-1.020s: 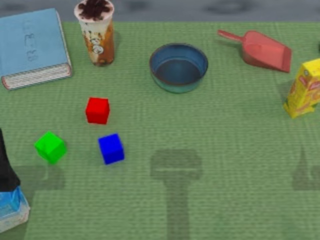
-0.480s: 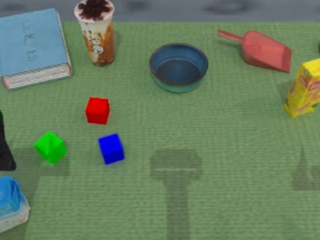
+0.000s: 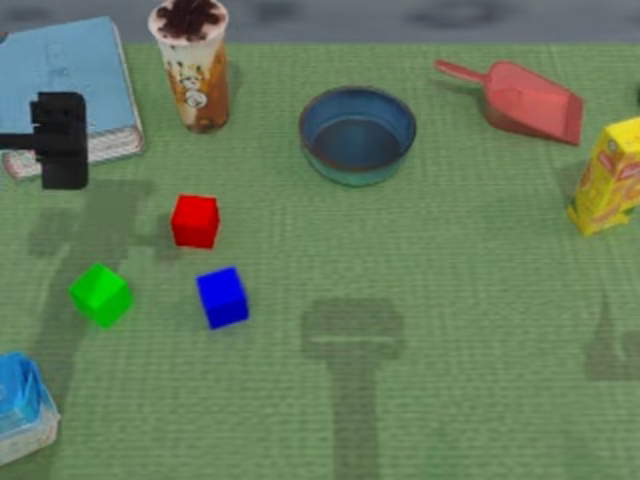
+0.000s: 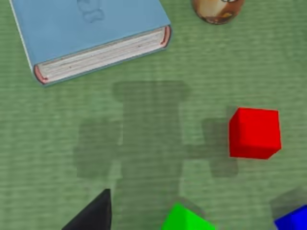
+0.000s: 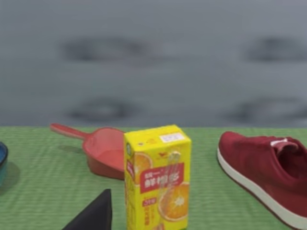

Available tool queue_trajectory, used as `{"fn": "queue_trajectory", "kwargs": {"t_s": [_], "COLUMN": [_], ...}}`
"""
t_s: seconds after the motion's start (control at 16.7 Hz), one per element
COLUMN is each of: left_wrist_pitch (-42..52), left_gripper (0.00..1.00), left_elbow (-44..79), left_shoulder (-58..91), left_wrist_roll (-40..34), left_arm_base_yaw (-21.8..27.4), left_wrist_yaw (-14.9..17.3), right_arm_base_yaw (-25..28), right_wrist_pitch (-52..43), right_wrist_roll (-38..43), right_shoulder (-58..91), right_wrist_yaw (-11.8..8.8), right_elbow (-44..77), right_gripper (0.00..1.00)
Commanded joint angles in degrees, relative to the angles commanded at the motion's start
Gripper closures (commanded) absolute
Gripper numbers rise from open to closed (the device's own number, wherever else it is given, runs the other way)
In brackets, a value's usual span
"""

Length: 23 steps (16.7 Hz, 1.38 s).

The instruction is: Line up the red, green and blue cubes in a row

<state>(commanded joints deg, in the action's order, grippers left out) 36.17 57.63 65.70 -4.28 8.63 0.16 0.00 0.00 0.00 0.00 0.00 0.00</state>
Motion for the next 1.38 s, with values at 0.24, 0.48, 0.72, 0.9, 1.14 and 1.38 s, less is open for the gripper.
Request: {"fn": "queue_trajectory", "kwargs": {"t_s": [0.24, 0.48, 0.72, 0.9, 1.14, 1.38], "left_wrist_pitch": [13.80, 25.41, 33.39, 36.64, 37.43, 37.14], "left_gripper": [0.00, 0.00, 0.00, 0.00, 0.00, 0.00], "left_elbow": [20.43, 38.26, 52.64, 59.00, 60.62, 60.29], "left_shoulder": [25.55, 45.86, 61.19, 67.56, 68.94, 68.89], "left_wrist_roll": [-1.56, -3.02, -4.17, -4.69, -4.81, -4.75], "left_arm_base_yaw": [3.07, 5.72, 7.68, 8.51, 8.72, 8.42], "left_wrist_yaw": [-0.16, -0.21, -0.06, 0.06, 0.10, 0.10], "right_arm_base_yaw": [0.00, 0.00, 0.00, 0.00, 0.00, 0.00], "right_wrist_pitch": [0.00, 0.00, 0.00, 0.00, 0.00, 0.00], "right_wrist_roll": [0.00, 0.00, 0.00, 0.00, 0.00, 0.00], "right_shoulder": [0.00, 0.00, 0.00, 0.00, 0.00, 0.00], "right_wrist_yaw": [0.00, 0.00, 0.00, 0.00, 0.00, 0.00], "right_elbow": [0.00, 0.00, 0.00, 0.00, 0.00, 0.00], "right_gripper": [0.00, 0.00, 0.00, 0.00, 0.00, 0.00]}}
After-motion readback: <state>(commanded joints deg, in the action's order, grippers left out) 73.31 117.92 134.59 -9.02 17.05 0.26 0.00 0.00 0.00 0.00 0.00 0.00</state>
